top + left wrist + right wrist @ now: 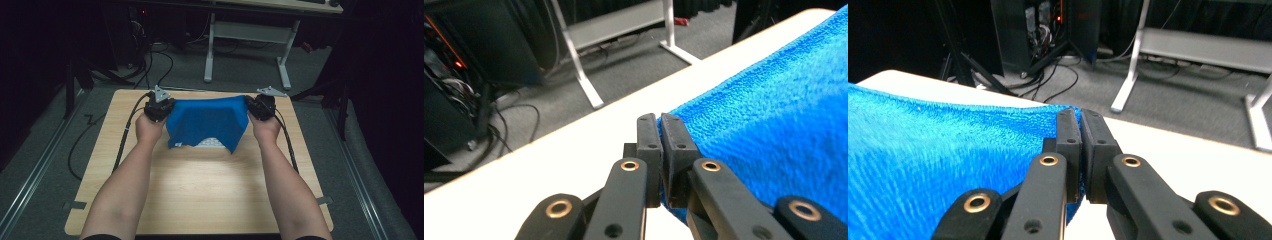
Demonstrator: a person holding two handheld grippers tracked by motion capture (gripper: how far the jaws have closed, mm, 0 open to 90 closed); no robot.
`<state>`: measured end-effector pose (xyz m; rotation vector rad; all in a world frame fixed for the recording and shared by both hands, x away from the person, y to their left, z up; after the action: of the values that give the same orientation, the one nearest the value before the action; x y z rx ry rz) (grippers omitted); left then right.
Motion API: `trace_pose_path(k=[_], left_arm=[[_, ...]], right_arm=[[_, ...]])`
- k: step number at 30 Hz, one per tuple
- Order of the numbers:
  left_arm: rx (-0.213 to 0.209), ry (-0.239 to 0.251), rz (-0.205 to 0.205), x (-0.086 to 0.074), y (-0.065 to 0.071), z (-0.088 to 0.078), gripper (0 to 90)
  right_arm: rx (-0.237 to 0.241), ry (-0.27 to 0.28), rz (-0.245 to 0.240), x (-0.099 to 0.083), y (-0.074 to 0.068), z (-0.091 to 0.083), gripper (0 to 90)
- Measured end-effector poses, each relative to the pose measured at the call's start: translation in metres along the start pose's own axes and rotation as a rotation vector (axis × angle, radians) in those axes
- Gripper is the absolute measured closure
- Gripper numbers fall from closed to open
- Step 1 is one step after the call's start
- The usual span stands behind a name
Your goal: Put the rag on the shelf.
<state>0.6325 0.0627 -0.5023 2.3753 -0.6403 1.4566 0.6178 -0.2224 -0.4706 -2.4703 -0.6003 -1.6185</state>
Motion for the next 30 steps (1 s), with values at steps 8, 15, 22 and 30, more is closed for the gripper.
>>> trace_pose_path(k=[8,15,22,30], left_arm=[[-0.033,-0.018,-0.039,-0.031,0.011,0.003,87.9],[-0.055,-0.033,-0.055,-0.045,0.019,0.004,87.5],[-0.070,-0.045,-0.066,-0.051,0.022,0.004,87.5],[-0.074,-0.039,-0.086,-0.053,0.021,0.001,87.3]], right_arm=[[0.026,-0.027,0.033,-0.032,-0.008,0.005,88.0],[0.046,-0.049,0.043,-0.048,-0.018,0.009,87.8],[0.061,-0.058,0.040,-0.052,-0.026,0.011,87.6],[0.057,-0.063,0.037,-0.054,-0.029,0.009,87.4]])
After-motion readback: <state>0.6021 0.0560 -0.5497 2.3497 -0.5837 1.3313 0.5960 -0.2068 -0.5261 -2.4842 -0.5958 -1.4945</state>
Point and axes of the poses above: each handheld gripper's, and its own axes: z roughly forward along the jaws, x roughly out of its top, y roughly to its right, the point moved 10 cm from there along z, roughly forward along the jaws, and after that the axes turned 10 degrees about -z, right-handed, at the moved point
